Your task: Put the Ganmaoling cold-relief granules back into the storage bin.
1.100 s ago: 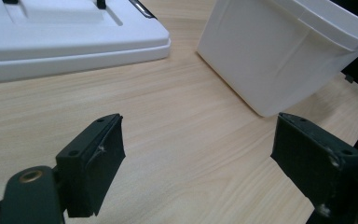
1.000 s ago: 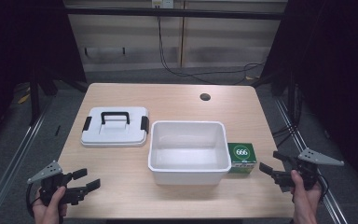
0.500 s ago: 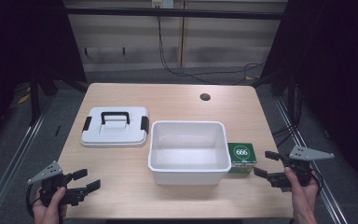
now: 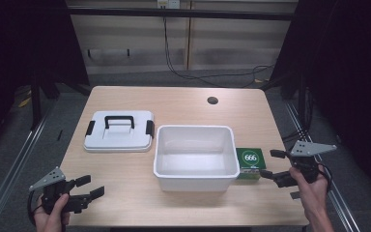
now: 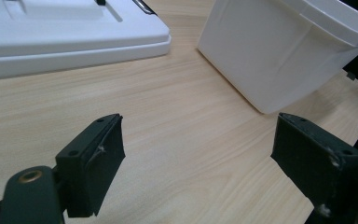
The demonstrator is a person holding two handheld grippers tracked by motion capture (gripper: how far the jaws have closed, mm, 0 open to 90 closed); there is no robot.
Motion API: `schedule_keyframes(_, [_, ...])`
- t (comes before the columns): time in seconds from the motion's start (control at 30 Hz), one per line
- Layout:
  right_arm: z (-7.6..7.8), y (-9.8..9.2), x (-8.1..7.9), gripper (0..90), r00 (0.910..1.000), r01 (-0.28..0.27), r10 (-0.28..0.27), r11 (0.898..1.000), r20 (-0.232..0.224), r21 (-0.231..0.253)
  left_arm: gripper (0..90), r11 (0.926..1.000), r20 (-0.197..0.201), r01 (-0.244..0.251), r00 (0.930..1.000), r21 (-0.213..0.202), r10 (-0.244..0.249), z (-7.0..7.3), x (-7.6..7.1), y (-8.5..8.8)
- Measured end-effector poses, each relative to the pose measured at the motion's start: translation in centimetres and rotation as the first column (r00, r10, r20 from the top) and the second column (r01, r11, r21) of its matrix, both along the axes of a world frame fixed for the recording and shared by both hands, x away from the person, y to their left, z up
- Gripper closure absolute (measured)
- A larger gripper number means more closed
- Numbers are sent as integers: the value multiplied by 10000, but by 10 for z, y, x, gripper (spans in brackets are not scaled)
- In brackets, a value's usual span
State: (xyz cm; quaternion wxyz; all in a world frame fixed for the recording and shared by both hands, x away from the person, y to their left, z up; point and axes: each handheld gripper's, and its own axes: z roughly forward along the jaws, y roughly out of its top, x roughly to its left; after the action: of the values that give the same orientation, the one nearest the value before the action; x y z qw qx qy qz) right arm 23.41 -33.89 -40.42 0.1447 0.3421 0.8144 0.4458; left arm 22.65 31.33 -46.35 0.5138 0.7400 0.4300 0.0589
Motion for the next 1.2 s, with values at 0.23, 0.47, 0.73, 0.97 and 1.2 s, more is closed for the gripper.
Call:
schedule_keyframes(0.23, [17, 4, 11, 140, 9984, -553, 550, 9980, -88, -304, 165, 10000, -17, -35, 10000, -31, 35, 0, 0, 1])
schedule_keyframes(0.47, [24, 8, 22, 136, 9973, -633, 603, 9952, -412, -746, 165, 10000, -58, -55, 10000, -80, 54, -1, 0, 1])
schedule_keyframes(0.73, [29, 15, 38, 133, 9984, -543, 519, 9896, -214, -1335, 165, 9999, -3, -81, 10000, -71, 81, 0, 0, 2])
schedule_keyframes(0.97, [42, 23, 47, 133, 9915, -1257, 1164, 9714, -573, -2013, 165, 9999, 20, -80, 10000, -85, 81, 0, 0, 2])
schedule_keyframes(1.2, [41, 32, 55, 131, 9819, -1886, 1783, 9488, -632, -2535, 165, 9999, 53, -104, 9999, -63, 105, 1, -1, 2])
